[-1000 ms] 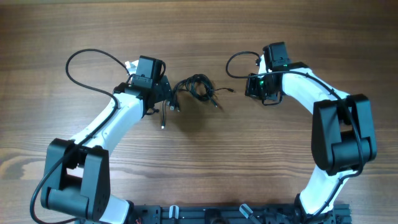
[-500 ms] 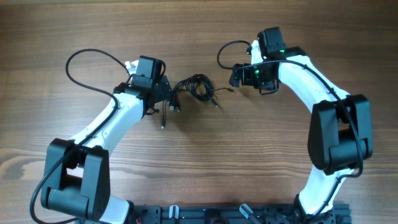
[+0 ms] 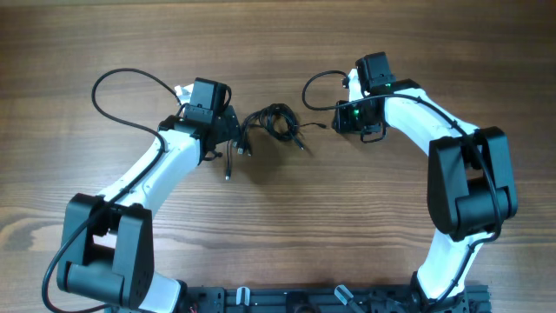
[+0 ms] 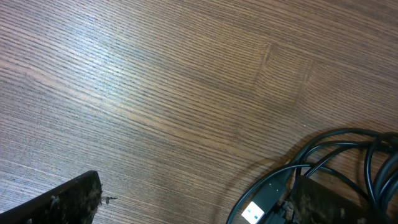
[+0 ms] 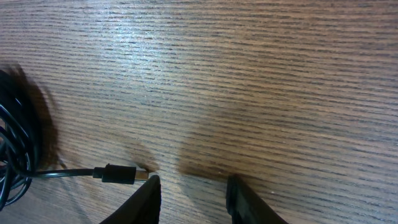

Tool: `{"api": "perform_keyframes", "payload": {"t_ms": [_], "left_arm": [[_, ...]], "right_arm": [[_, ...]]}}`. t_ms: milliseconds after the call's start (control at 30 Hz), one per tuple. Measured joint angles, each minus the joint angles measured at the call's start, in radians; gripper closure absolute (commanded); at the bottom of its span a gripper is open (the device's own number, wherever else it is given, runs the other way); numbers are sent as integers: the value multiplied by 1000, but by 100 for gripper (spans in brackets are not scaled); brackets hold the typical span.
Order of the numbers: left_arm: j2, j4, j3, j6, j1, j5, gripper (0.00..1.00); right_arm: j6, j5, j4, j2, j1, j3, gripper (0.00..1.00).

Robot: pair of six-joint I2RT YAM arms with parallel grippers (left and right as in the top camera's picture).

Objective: Untangle cables

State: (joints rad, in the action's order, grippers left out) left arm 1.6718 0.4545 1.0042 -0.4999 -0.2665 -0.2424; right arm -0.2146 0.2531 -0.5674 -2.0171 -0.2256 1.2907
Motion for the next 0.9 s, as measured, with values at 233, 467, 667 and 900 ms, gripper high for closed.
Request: {"api": "perform_keyframes", "payload": {"t_ms": [233,467,667,900], "left_arm": [[0,0,0,0,0,0,0],[0,0,0,0,0,0,0],[0,0,0,0,0,0,0],[0,0,0,0,0,0,0]], "right_arm": [[-18,0,-21,0,0,0,64],[-61,5,-86,1,0,3,69],[-65,8,-113,1,0,6,68],[-69,8,-117,1,0,7,68]]}}
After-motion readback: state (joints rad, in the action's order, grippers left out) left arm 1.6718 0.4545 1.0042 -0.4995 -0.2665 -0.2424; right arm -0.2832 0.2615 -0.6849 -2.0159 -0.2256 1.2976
